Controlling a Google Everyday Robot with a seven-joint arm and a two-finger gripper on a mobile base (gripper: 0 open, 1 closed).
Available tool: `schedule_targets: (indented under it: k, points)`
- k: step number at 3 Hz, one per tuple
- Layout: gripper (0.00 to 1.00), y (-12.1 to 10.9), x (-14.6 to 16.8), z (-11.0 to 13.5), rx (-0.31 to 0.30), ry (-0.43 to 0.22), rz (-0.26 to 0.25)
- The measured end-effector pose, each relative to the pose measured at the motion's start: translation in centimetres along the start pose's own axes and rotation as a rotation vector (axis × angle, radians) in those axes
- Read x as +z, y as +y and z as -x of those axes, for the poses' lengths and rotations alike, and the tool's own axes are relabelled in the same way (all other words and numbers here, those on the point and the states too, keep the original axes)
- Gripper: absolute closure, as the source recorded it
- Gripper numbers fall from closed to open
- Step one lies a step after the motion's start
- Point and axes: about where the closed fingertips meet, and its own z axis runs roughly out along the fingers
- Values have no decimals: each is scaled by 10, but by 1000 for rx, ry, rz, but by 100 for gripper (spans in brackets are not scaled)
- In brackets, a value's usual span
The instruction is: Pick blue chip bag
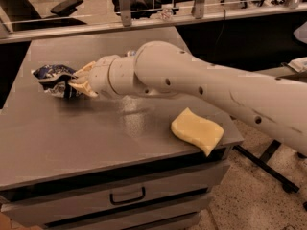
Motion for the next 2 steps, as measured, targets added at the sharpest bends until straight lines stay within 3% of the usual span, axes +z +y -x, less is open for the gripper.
schedule_targets:
  k: [1,2]
  points:
    - [100,-21,-20,4,77,-107,-87]
    - [100,-34,-55,4,93,-186,-143]
